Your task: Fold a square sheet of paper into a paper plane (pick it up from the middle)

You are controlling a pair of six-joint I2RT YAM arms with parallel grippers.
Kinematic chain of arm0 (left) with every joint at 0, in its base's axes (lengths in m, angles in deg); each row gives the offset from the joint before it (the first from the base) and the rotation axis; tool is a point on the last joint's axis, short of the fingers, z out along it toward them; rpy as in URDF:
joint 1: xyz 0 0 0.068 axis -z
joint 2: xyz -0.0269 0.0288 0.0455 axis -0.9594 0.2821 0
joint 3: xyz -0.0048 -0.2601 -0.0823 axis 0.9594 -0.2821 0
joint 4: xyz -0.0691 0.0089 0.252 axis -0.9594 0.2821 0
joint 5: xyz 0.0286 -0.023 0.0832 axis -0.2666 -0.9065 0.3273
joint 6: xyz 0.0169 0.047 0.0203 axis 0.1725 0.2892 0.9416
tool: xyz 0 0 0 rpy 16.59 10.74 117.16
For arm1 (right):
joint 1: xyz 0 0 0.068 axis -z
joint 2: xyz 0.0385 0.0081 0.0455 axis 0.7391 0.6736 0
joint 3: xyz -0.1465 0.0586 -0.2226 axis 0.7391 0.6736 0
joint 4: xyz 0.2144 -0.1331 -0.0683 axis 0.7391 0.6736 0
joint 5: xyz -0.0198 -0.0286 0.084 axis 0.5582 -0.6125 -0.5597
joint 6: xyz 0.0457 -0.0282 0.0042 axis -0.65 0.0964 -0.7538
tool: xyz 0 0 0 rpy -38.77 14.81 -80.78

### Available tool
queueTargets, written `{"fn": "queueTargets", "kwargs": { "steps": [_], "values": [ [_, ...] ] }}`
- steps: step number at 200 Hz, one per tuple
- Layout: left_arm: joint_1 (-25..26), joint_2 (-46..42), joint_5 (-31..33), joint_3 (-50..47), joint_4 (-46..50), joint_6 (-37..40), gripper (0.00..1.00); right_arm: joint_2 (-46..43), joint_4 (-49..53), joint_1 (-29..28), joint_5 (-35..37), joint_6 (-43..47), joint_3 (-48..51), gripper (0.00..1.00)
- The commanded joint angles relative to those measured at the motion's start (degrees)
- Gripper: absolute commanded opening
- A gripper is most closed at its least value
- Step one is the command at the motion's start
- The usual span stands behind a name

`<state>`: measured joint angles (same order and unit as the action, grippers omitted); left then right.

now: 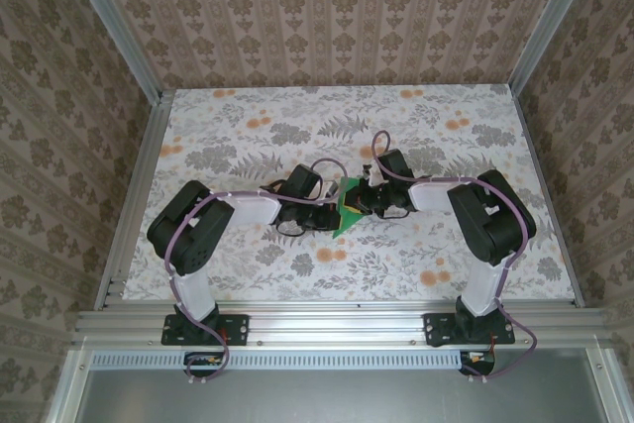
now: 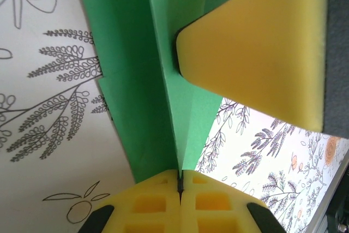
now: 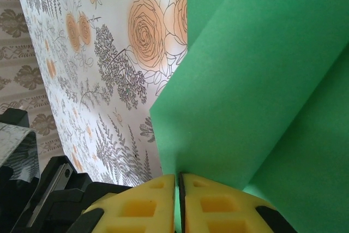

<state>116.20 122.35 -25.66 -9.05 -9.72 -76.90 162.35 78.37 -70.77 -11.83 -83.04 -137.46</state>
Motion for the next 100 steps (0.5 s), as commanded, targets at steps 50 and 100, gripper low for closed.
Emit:
{"fn": "queueTargets", "kwargs": {
  "steps": [50,100],
  "values": [
    [-2.58,0.58,-4.56,-3.58,-6.52,-4.06,0.00,-9.17,3.66,3.09,2.58,2.01,1.54,0.14],
    [-3.07,1.19,-5.99,-3.50,-7.49,-4.69,0.00,-6.95,2.25,1.85,0.08,1.47,0.50,0.12]
  ]
}}
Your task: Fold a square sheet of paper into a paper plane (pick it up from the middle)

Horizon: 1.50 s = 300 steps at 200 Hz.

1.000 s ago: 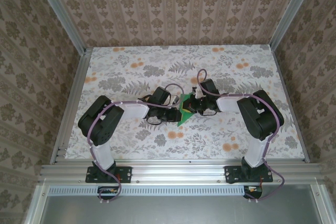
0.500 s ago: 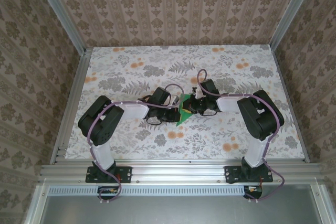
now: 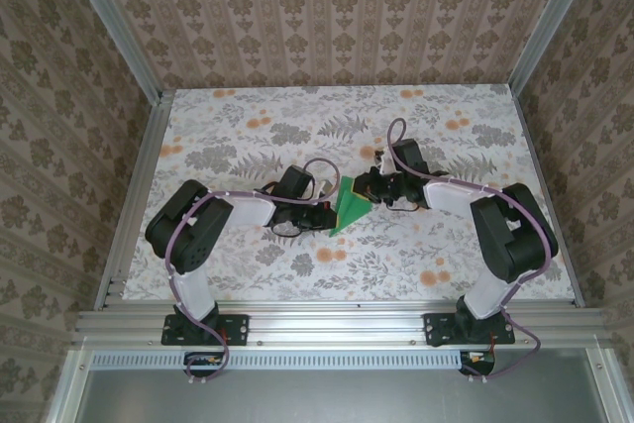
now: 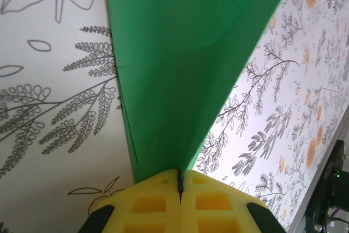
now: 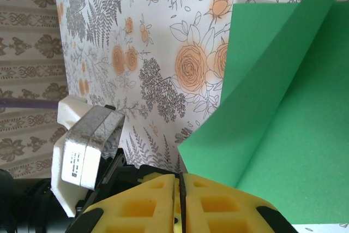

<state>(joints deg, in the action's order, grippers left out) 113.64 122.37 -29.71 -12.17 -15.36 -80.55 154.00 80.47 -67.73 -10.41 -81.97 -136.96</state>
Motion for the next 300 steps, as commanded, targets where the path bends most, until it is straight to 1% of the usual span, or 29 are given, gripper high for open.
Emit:
{"fn": "queueTargets", "kwargs": {
  "steps": [1,15,17,22,51,142,151,170,200,201,220,246,300],
  "values": [
    [-0.50,1.17,-1.95,-0.38,-1.86,-1.07,0.00,1.52,0.15,-1.28,-1.34,0.45,-0.08,0.12],
    [-0.57,1.76,-1.95,-0.14,-2.19,-1.26,0.00,2.77,-0.08,-2.28,-1.59,0.24,-0.93,0.12],
    [-0.57,1.79,-3.29,-0.15,-2.24,-1.29,0.00,2.96,-0.27,-2.39,-1.60,0.16,-0.95,0.12],
    [-0.57,1.95,-3.83,-0.06,-2.31,-1.48,0.00,3.33,-0.62,-2.64,-1.60,-0.01,-1.07,0.12],
    [-0.60,2.49,-4.11,0.14,-2.39,-1.56,0.00,5.86,-1.75,-3.45,-2.26,-0.65,-2.22,0.12],
    [-1.05,2.40,-4.07,0.47,-2.82,-2.41,0.01,10.98,-2.94,-3.40,-2.30,-0.92,-4.36,0.11],
    [-1.17,2.45,-4.13,0.40,-2.92,-2.51,0.02,11.48,-3.08,-3.39,-2.14,-0.92,-4.39,0.11],
    [-1.15,2.16,-3.48,0.32,-2.64,-2.50,0.08,12.30,-3.29,-3.40,-1.69,-1.00,-4.52,0.11],
    [-1.16,1.06,-2.74,0.27,-0.27,-1.32,0.25,12.77,-3.55,-3.23,-1.38,-1.09,-4.63,0.10],
    [-1.13,1.03,-1.91,0.29,-0.19,-1.29,0.26,12.83,-3.55,-3.22,-1.36,-1.09,-4.64,0.10],
    [-0.93,0.63,-0.56,0.40,1.30,-0.27,0.28,13.11,-3.56,-3.28,-1.50,-1.18,-4.77,0.10],
    [-0.51,0.75,-0.51,1.17,2.85,0.85,0.27,13.22,-3.59,-3.23,-1.43,-1.27,-5.00,0.10],
    [0.08,-0.13,2.38,1.99,7.09,3.02,0.29,13.31,-3.63,-3.20,-1.43,-1.35,-5.16,0.10]
  ]
}}
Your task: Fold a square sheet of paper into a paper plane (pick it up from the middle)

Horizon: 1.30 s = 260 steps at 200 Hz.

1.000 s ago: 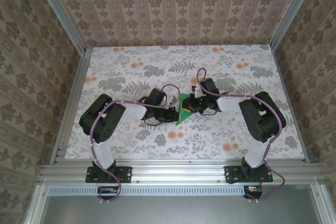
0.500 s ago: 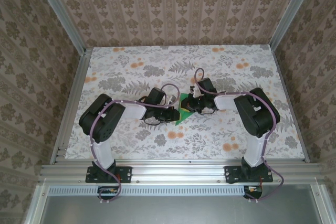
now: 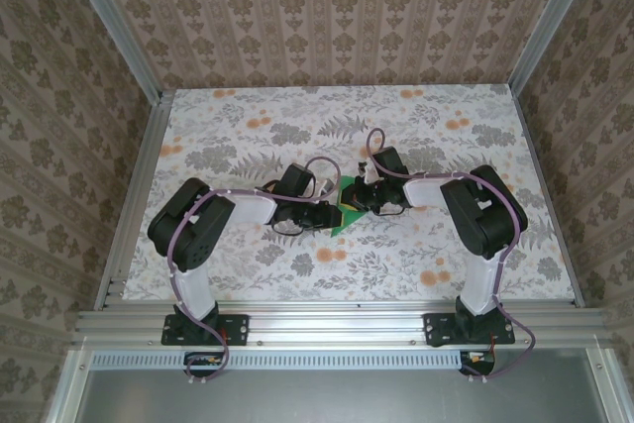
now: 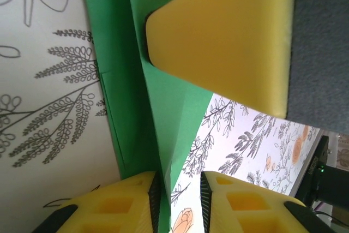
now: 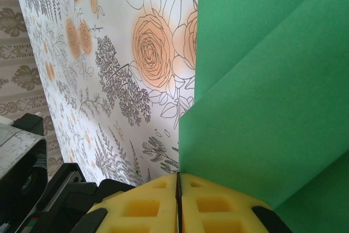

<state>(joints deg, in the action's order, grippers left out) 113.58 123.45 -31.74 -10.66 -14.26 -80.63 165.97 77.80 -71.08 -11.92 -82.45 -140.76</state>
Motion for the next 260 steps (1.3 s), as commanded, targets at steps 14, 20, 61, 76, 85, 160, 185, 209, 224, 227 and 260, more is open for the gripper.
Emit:
{"fn": "queueTargets", "kwargs": {
  "steps": [14,20,61,76,85,160,185,209,224,227,260],
  "values": [
    [0.31,-1.34,4.93,1.05,7.22,3.99,0.28,1.29,-0.93,0.21,0.08,-0.80,-1.42,0.10],
    [0.38,-1.30,4.92,1.20,7.36,4.14,0.28,1.39,-0.91,0.18,0.00,-0.83,-1.37,0.10],
    [0.80,-1.04,6.15,2.19,9.58,5.15,0.18,1.53,-1.13,0.15,-0.09,-1.05,-1.63,0.10],
    [0.89,-0.95,6.50,2.31,9.89,5.29,0.12,1.53,-1.01,0.22,-0.18,-1.05,-1.66,0.10],
    [0.90,-0.86,6.50,2.12,9.62,5.30,0.09,1.61,-0.97,0.21,-0.18,-1.05,-1.69,0.10],
    [-0.28,-0.60,3.98,-0.27,4.62,2.22,0.00,-3.52,2.78,0.53,0.16,1.28,-1.23,0.14],
    [-0.70,-0.69,3.29,-0.84,3.80,1.64,0.00,-5.60,3.17,0.86,0.26,1.71,-0.28,0.15],
    [-0.88,-0.77,2.84,-1.19,3.13,1.22,0.00,-6.27,2.65,0.86,-0.16,1.61,0.43,0.14],
    [-0.98,-0.62,2.56,-1.23,3.00,1.19,0.00,-5.95,2.46,0.78,-0.53,1.52,0.57,0.13],
    [-0.96,-0.60,2.56,-1.28,2.98,1.15,0.00,-5.84,2.29,0.79,-0.53,1.46,0.64,0.13],
    [-1.10,-0.49,2.27,-1.38,2.29,0.73,0.00,-3.69,0.78,0.74,-1.45,0.50,0.27,0.11]
  ]
}}
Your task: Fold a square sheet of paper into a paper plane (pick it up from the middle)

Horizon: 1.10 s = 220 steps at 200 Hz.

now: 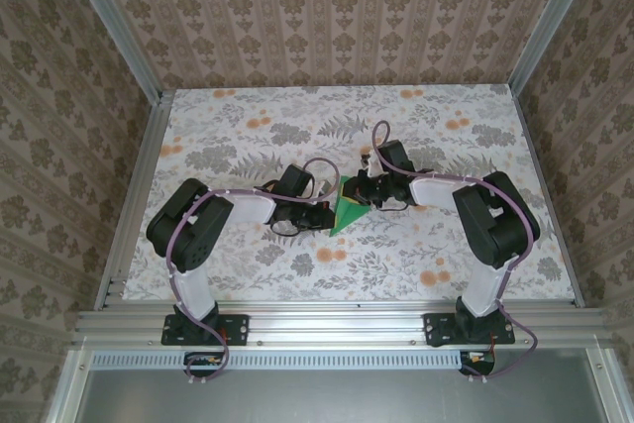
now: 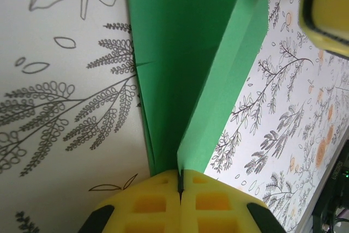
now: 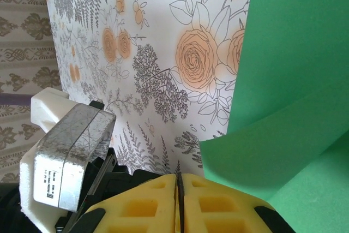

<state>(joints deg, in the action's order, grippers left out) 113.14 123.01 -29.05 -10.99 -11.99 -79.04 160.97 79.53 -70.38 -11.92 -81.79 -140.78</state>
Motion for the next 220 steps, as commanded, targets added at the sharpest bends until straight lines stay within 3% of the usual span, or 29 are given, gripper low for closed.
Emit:
{"fn": "queueTargets", "kwargs": {
  "steps": [1,132,168,220],
  "values": [
    [-0.63,-0.06,-0.46,-1.05,-0.02,-0.89,0.00,1.42,-0.94,0.00,-1.48,-0.19,0.26,0.11],
    [-0.86,-0.35,-0.77,-1.74,-1.49,-2.70,0.03,9.58,-3.72,0.12,-0.07,-1.36,-2.76,0.09],
    [-0.90,-1.28,0.29,-1.75,-0.59,-2.73,0.09,10.81,-1.82,0.07,0.43,0.11,-3.20,0.09],
    [-0.88,-7.39,4.15,-1.77,2.64,-2.62,0.33,11.76,3.57,0.13,2.15,3.74,-2.91,0.08]
  ]
}}
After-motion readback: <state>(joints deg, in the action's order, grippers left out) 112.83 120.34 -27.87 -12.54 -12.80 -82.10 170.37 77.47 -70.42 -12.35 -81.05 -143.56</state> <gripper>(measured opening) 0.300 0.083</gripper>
